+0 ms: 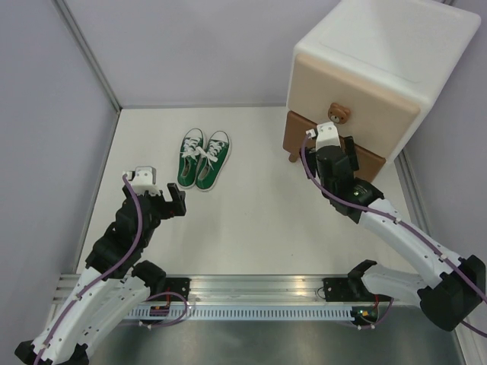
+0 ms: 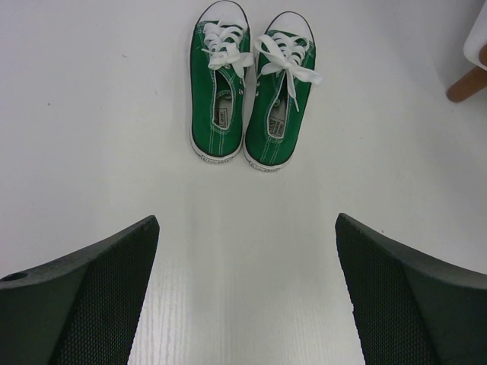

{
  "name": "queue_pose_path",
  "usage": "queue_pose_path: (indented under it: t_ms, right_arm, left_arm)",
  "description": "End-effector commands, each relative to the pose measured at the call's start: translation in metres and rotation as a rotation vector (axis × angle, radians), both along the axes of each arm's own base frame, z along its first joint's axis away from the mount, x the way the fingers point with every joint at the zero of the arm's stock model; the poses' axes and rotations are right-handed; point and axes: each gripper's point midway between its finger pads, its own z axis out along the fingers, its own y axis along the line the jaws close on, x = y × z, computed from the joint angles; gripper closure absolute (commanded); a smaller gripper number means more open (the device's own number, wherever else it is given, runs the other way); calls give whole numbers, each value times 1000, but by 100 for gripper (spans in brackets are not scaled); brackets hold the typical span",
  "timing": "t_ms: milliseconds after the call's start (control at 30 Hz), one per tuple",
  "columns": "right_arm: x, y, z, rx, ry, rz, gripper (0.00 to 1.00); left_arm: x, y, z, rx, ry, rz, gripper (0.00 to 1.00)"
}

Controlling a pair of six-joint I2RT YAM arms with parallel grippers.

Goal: Place and organize the shoes in the shoe cabinet

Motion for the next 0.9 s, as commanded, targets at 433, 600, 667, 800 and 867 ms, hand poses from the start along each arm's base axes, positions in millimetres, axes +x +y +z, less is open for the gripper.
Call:
queue_pose_path:
  t_ms: [433,600,667,800,867]
  right_arm:
    - [-32,5,84,144,56,74,2]
    - [-30,-9,129,139,-9,-8,2]
    - [-27,-11,137,128,-16,-22,2]
    - [-21,-12,159,136,-57,-48,2]
    - [-17,-10,165,138,-69,-48,2]
  left_arm:
    - [5,1,7,13,-42,2,1]
    - [6,1,8,13,-45,1,1]
    - [5,0,8,12,-43,0,1]
    - [5,0,8,10,-45,-1,1]
    - [5,0,8,12,-45,-2,1]
